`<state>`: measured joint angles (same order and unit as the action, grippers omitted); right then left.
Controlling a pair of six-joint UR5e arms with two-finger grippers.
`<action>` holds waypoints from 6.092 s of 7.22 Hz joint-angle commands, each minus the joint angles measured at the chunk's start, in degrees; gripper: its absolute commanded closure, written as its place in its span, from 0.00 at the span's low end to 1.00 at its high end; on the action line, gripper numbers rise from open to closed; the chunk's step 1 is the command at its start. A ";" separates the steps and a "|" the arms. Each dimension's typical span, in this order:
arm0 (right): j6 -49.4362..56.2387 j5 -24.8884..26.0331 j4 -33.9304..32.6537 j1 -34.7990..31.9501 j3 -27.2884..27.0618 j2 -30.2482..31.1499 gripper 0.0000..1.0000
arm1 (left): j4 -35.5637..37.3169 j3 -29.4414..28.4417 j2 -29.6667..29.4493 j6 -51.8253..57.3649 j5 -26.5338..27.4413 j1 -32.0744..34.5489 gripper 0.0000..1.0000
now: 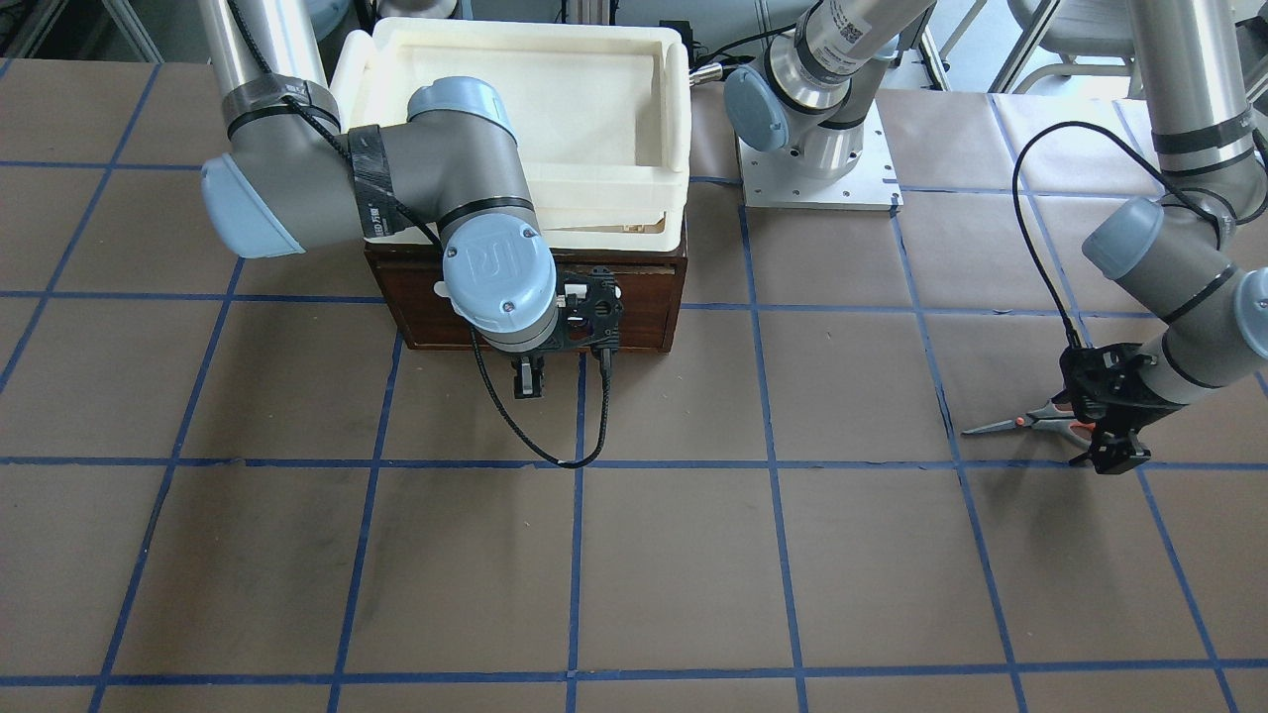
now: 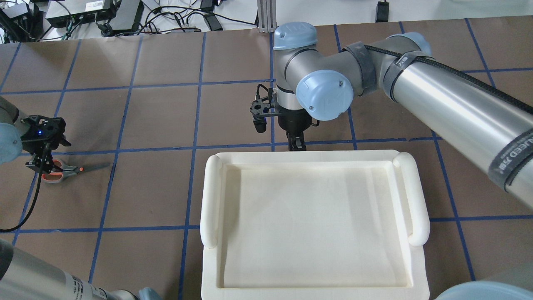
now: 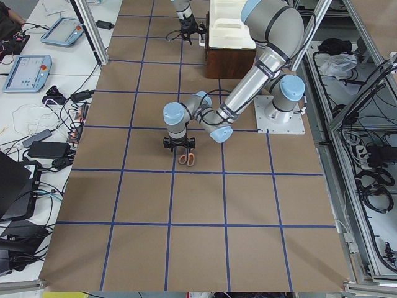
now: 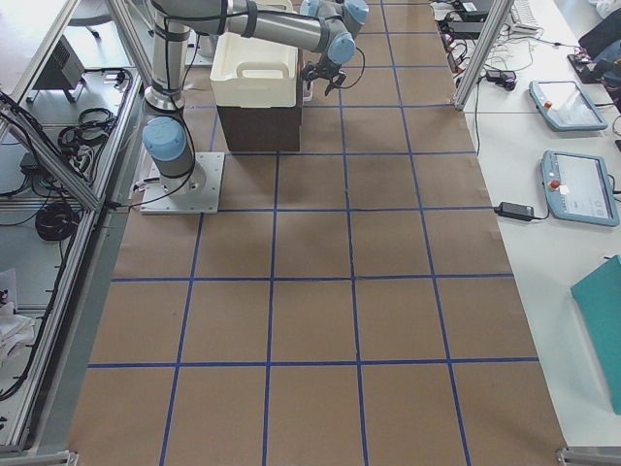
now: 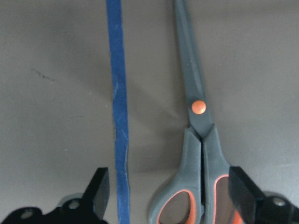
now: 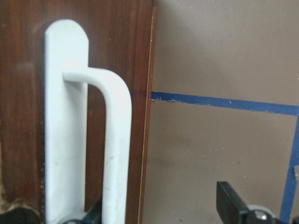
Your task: Place scissors in drawer with both arms
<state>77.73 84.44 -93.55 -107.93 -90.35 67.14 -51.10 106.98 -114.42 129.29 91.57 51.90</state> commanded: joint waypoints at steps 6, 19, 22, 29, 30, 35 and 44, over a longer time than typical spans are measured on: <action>-2.32 0.38 -0.31 0.17 3.60 -0.07 0.52 | -0.49 3.32 0.42 0.17 -0.34 -2.15 0.22; -1.53 0.20 -7.33 2.02 11.60 -6.05 0.51 | -1.45 1.31 3.49 0.35 -4.56 -1.63 0.95; -1.17 -0.32 -8.84 2.90 12.65 -7.01 0.51 | -3.57 -0.36 6.30 0.17 -5.53 -0.32 0.97; -1.09 -0.59 -10.85 3.86 15.12 -9.56 0.51 | -26.31 -9.24 19.02 -6.32 -5.53 8.38 1.00; -1.17 -0.67 -12.16 3.86 15.29 -10.26 0.51 | -31.29 -10.38 21.06 -7.98 -5.79 9.44 1.00; -1.17 -0.67 -12.44 4.21 15.47 -10.62 0.40 | -36.44 -11.09 25.83 -16.35 -9.05 21.92 1.00; -59.58 5.30 3.70 9.31 11.97 12.55 0.00 | -35.22 -12.41 20.65 -50.31 -9.66 42.55 0.98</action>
<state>33.20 89.53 -94.69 -98.62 -76.84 75.25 -87.26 94.63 -92.18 86.58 81.73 90.21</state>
